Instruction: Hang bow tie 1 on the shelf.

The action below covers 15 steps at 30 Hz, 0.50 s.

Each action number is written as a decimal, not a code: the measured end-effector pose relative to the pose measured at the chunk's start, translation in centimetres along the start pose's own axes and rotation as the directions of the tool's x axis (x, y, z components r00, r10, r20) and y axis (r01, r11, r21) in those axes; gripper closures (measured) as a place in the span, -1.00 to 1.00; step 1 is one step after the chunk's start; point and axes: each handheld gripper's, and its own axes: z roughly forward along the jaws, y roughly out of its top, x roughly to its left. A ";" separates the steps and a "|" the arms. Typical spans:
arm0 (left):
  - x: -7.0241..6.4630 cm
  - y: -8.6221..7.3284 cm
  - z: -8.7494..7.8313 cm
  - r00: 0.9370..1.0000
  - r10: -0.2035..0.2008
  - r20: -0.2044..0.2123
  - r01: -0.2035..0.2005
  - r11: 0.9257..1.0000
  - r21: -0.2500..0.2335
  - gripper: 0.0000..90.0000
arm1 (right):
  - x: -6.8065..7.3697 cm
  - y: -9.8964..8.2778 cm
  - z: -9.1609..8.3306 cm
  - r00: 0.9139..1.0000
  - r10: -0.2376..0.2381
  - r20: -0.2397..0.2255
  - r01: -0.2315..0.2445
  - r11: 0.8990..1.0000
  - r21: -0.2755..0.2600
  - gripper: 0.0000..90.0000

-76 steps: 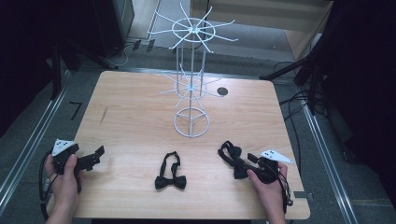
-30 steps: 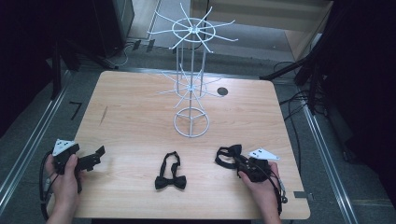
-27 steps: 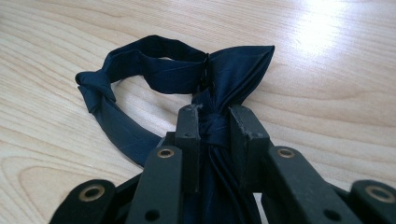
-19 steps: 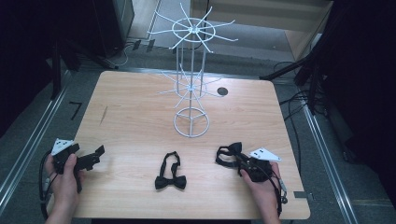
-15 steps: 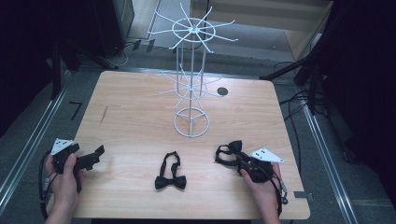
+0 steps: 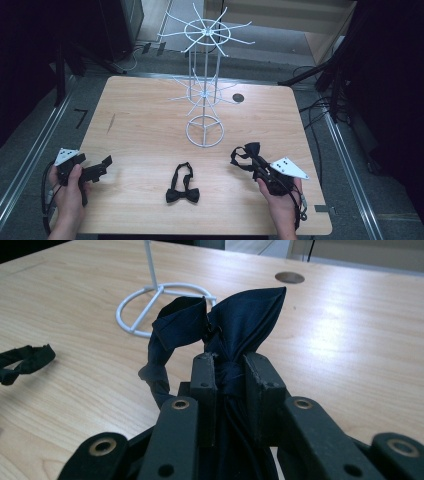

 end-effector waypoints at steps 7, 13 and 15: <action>0.0 0.0 0.0 1.000 -0.001 -0.001 0.001 1.000 0.002 -1.00 | -0.1 0.7 -0.4 1.000 -0.014 0.001 0.014 0.999 -0.045 0.70; -0.1 0.0 0.0 1.000 0.007 -0.005 -0.007 1.000 0.001 -1.00 | -0.3 1.9 -1.1 1.000 -0.013 -0.005 0.013 0.995 -0.094 0.70; -0.1 0.0 0.0 1.000 0.008 -0.005 -0.008 1.000 0.000 -1.00 | -0.3 2.3 -1.4 1.000 -0.014 -0.004 0.014 0.994 -0.106 0.70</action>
